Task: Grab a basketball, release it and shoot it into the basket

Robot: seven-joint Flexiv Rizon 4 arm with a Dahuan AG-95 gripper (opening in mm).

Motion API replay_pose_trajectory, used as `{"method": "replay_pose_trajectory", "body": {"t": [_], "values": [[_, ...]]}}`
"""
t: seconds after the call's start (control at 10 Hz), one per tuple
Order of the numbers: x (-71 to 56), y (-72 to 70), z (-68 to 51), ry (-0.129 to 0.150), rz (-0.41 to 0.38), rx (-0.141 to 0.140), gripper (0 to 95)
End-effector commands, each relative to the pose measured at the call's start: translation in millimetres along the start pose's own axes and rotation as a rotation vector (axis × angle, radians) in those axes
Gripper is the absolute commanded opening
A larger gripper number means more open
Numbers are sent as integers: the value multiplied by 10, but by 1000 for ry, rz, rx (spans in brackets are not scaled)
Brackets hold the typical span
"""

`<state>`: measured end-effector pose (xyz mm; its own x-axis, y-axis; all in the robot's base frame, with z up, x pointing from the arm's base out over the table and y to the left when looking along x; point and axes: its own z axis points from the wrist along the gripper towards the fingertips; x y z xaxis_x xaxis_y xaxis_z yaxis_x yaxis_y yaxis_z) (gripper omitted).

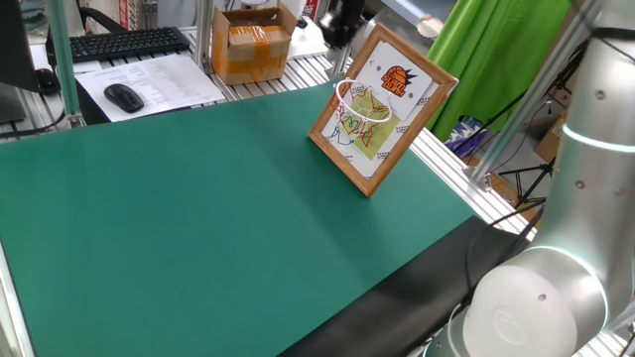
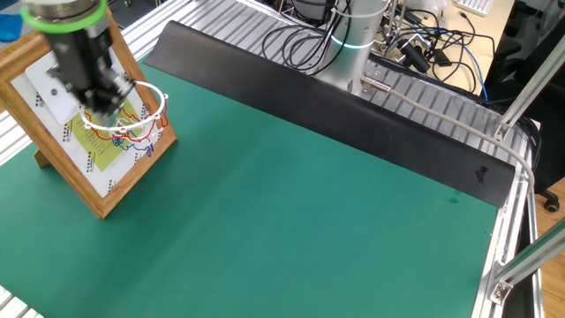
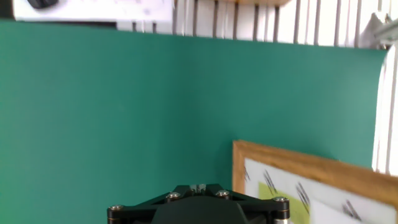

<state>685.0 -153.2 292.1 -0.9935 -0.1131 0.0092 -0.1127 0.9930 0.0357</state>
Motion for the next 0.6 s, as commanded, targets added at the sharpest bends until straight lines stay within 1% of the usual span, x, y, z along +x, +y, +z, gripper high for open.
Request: {"method": "replay_pose_trajectory", "body": {"t": [0.1,0.4,0.6], "values": [[-95,72,20,-7,18,3,0],[-93,85,23,-11,37,1,0],[-95,113,28,-21,38,1,0]]}}
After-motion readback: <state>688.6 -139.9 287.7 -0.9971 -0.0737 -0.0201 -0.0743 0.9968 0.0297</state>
